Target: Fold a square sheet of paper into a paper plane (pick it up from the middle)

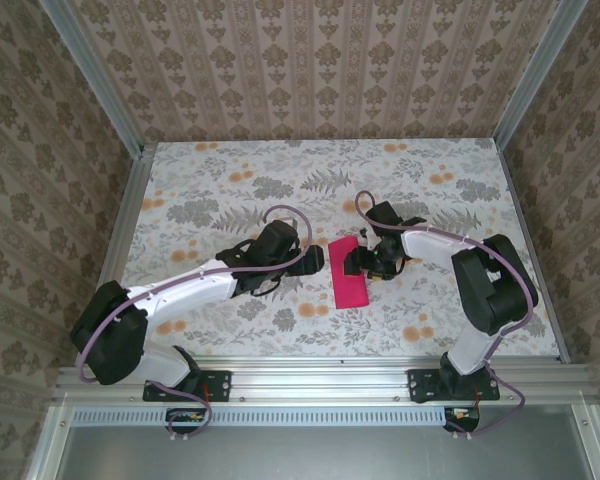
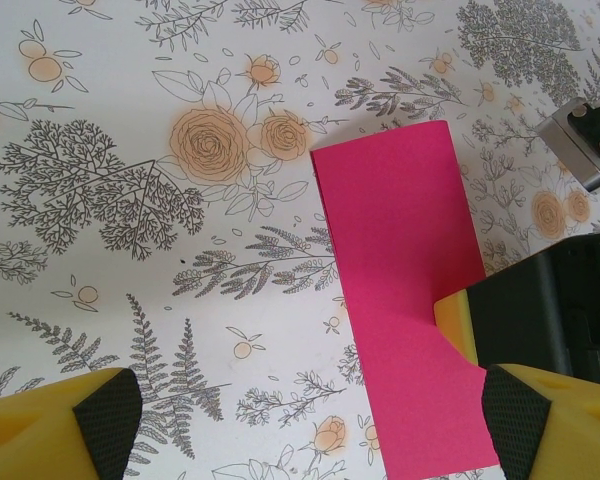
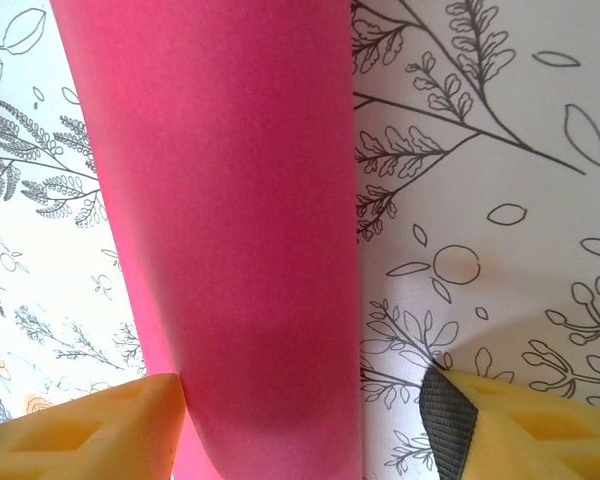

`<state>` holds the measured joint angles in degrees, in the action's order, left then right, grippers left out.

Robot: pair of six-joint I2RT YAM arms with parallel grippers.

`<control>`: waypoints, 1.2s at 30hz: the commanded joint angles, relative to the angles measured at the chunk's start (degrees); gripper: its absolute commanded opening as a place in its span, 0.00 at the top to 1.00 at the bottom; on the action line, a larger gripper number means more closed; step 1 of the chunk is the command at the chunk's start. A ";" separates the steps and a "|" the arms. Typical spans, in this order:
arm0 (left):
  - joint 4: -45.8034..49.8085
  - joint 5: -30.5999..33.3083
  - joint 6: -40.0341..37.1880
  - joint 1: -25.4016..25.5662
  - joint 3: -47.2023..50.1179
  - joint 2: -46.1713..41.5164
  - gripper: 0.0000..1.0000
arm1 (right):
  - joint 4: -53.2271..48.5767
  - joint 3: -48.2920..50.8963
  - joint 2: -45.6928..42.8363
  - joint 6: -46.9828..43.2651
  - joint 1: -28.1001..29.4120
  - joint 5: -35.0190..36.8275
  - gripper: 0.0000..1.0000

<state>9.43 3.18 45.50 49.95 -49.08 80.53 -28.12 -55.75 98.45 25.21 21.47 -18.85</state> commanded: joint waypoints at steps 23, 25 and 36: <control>-0.41 -2.19 0.64 0.50 -0.71 2.04 0.28 | -6.05 -1.58 4.64 -0.63 -0.47 6.12 0.35; -0.68 -2.73 1.05 0.52 -0.94 2.67 0.39 | -6.41 -1.61 4.82 -0.82 -0.42 6.79 0.35; -1.81 -9.56 5.00 0.58 -7.72 13.50 1.00 | -6.07 -0.88 5.57 -0.77 -0.47 7.51 0.35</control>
<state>7.97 -3.33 48.77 50.04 -53.76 91.61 -31.31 -58.08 100.62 24.36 21.47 -17.45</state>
